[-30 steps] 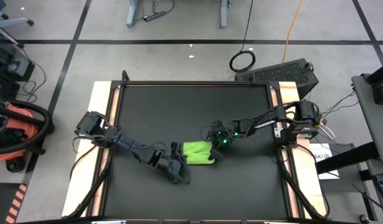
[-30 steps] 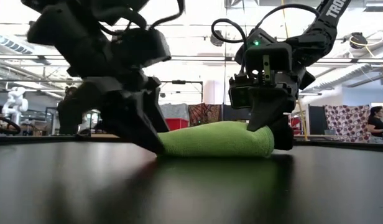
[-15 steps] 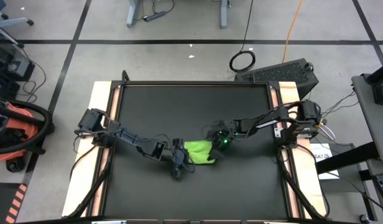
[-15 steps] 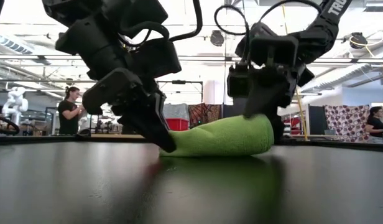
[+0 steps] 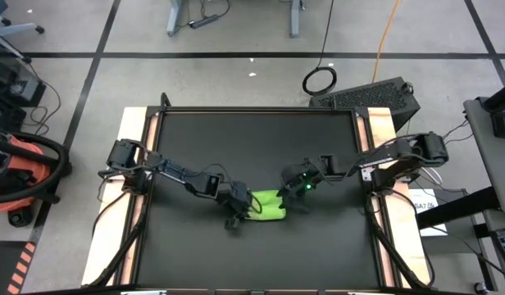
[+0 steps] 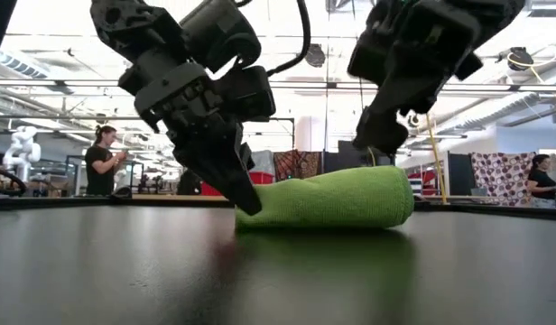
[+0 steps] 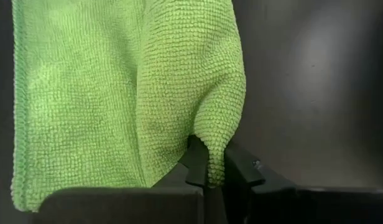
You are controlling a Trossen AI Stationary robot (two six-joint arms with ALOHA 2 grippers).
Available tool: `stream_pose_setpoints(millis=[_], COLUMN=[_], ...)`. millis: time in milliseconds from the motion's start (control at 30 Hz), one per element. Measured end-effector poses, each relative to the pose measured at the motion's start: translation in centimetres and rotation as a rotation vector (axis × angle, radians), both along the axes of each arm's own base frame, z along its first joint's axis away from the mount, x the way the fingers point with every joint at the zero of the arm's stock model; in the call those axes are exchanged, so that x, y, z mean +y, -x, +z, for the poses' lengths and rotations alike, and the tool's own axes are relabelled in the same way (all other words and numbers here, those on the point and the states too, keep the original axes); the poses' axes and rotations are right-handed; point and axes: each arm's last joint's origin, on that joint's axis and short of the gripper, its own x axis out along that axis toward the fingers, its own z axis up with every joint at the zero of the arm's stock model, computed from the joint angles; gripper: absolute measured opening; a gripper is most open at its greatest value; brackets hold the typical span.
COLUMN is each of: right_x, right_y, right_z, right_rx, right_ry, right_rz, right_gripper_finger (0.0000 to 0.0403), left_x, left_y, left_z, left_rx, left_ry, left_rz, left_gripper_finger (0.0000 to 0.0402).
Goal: Roll towel
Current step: Roll the green towel
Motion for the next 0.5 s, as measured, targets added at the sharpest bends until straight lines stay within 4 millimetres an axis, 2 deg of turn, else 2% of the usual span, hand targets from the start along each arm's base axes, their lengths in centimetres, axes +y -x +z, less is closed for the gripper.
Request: stream_pose_setpoints(millis=[200, 333, 500], right_x=[3.3, 5.2, 6.5], right_y=[0.7, 0.8, 0.9], right_z=[1.0, 0.5, -0.3], right_rx=[-0.119, -0.13, -0.121], right_ry=[0.251, 0.381, 0.504], right_rz=[0.139, 0.169, 0.166], right_gripper_finger=[0.0227, 0.0229, 0.0246], left_x=[2.0, 3.6, 5.2], left_y=[-0.2, -0.4, -0.4], left_z=[0.1, 0.1, 0.1], left_rx=[0.031, 0.043, 0.067], left_ry=[0.143, 0.216, 0.281], left_rz=[0.003, 0.025, 0.064], left_gripper_finger=[0.0021, 0.0021, 0.002])
